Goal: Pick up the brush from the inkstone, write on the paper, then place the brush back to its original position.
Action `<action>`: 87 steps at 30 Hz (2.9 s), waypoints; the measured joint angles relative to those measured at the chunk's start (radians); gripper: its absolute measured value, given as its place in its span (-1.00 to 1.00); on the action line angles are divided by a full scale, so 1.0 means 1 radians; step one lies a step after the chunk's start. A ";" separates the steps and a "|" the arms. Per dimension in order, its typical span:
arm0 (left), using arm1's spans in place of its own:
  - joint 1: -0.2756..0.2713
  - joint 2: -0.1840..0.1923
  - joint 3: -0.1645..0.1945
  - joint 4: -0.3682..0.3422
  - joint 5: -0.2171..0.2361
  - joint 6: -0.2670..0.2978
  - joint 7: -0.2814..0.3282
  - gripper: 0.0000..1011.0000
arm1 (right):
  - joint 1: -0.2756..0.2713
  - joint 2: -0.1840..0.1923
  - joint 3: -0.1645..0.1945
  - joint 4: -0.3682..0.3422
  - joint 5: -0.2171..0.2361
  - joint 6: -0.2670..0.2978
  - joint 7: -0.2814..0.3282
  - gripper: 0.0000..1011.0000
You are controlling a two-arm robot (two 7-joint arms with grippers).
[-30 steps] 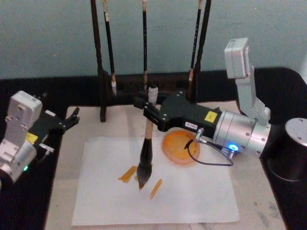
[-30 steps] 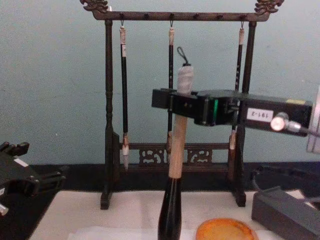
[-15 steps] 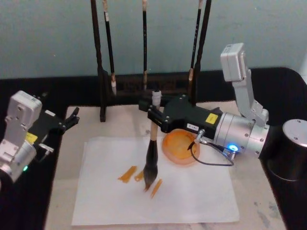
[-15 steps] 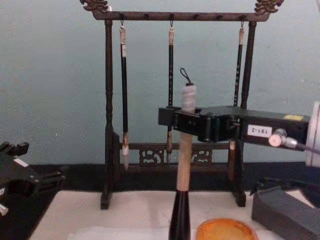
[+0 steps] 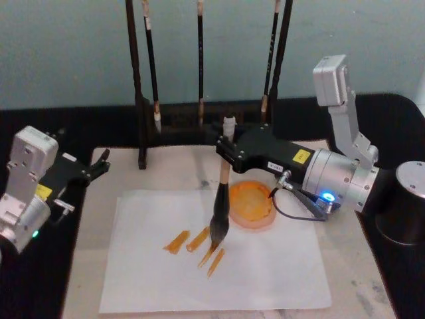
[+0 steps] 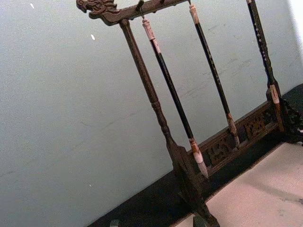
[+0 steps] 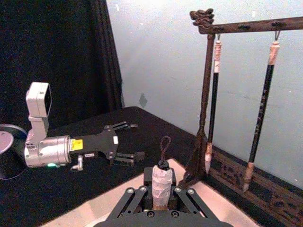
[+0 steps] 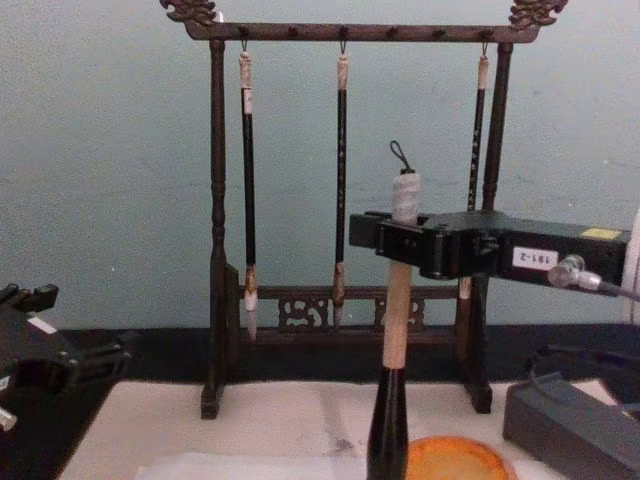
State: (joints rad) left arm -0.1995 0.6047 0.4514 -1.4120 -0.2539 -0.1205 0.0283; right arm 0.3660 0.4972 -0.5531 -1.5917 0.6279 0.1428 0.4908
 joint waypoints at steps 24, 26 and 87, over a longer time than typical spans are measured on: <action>0.000 0.000 0.000 0.000 0.000 0.000 0.000 1.00 | -0.025 0.000 0.029 -0.036 -0.017 -0.004 -0.002 -0.70; 0.000 0.000 0.000 0.000 0.000 0.000 0.000 1.00 | -0.031 -0.002 0.037 -0.046 -0.006 -0.006 -0.001 -0.70; 0.000 0.000 0.000 0.000 0.000 0.000 0.000 1.00 | -0.206 -0.030 0.340 0.072 0.711 0.064 -0.259 -0.70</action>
State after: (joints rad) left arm -0.1996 0.6047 0.4514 -1.4120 -0.2539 -0.1205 0.0282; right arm 0.1603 0.4675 -0.2133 -1.5202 1.3386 0.2070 0.2313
